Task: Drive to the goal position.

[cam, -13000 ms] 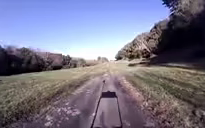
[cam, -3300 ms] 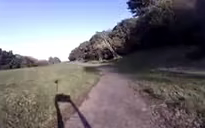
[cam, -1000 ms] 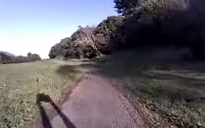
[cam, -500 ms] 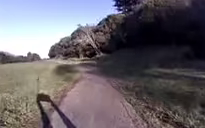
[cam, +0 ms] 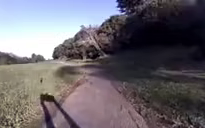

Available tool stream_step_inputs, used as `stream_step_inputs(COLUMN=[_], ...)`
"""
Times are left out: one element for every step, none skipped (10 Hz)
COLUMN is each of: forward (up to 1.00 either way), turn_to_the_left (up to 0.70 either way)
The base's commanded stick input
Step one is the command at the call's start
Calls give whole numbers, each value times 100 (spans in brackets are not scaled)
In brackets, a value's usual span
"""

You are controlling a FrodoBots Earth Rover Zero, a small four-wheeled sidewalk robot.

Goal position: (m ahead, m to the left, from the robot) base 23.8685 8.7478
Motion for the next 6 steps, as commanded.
stream_step_inputs(forward=[50, 50, 50, 50, 50, 50], turn_to_the_left=[0, 0, 0, 0, 0, 0])
